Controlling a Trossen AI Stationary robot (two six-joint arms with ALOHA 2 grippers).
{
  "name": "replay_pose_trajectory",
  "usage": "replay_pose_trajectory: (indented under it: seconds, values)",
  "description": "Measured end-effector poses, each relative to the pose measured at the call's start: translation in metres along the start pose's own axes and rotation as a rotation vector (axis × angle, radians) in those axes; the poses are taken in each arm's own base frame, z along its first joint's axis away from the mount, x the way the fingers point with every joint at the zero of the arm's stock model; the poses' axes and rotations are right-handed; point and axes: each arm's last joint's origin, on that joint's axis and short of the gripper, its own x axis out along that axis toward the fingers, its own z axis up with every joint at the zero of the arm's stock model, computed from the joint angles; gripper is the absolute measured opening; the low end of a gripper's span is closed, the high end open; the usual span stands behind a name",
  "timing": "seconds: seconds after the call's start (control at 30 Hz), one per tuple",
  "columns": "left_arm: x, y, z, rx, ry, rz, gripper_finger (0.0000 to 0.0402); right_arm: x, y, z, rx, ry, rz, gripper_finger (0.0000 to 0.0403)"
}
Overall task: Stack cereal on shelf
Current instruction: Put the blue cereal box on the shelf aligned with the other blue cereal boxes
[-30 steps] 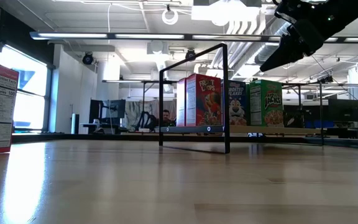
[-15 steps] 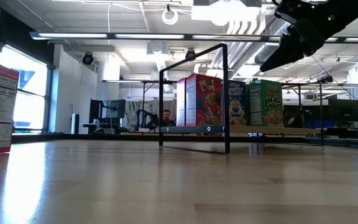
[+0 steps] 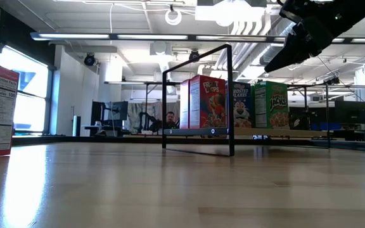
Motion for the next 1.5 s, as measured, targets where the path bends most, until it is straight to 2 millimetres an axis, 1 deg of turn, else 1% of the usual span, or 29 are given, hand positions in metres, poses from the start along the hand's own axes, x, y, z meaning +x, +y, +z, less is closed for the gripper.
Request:
replay_pose_trajectory:
  seconds: [0.1, 0.37, 0.63, 0.87, 1.0, 1.1, 1.17, 1.23, 1.33, 1.43, 1.5]
  values:
    - [-0.002, 0.001, 0.000, -0.008, -0.003, 0.006, 0.0273, 0.000, 0.000, 0.001, 0.001, -0.006, 0.011, 0.0000]
    - [0.009, 0.003, 0.000, -0.011, 0.006, 0.018, 0.0273, 0.000, 0.000, 0.000, 0.001, -0.004, 0.015, 0.0000]
    - [0.011, 0.002, 0.001, 0.008, -0.008, 0.010, 0.0270, 0.000, 0.001, 0.000, 0.003, -0.003, 0.023, 0.0000]
    - [0.029, -0.004, -0.002, 0.080, -0.033, 0.039, 0.0232, 0.000, 0.001, 0.000, 0.003, -0.001, 0.049, 0.0000]
    - [0.028, -0.006, 0.003, 0.171, -0.096, 0.014, 0.0204, 0.000, 0.002, 0.000, 0.004, 0.000, 0.069, 0.0000]
    - [0.021, -0.009, 0.017, 0.281, -0.147, 0.023, 0.0188, 0.000, 0.003, 0.001, 0.016, -0.004, 0.115, 0.0000]
    - [0.016, -0.015, 0.031, 0.378, -0.171, 0.034, 0.0181, -0.001, 0.005, 0.003, 0.022, -0.002, 0.160, 0.0002]
    - [0.011, -0.022, 0.047, 0.492, -0.198, 0.053, 0.0178, -0.002, 0.006, 0.006, 0.032, -0.007, 0.221, 0.0013]
    - [0.002, -0.036, 0.079, 0.666, -0.257, 0.057, 0.0177, -0.003, 0.009, 0.006, 0.052, -0.001, 0.310, 0.0049]
    - [-0.007, -0.049, 0.113, 0.819, -0.297, 0.057, 0.0177, -0.006, 0.013, 0.005, 0.074, 0.011, 0.363, 0.0098]
    - [-0.013, -0.060, 0.136, 0.909, -0.323, 0.013, 0.0177, -0.008, 0.017, 0.005, 0.079, 0.015, 0.388, 0.0132]
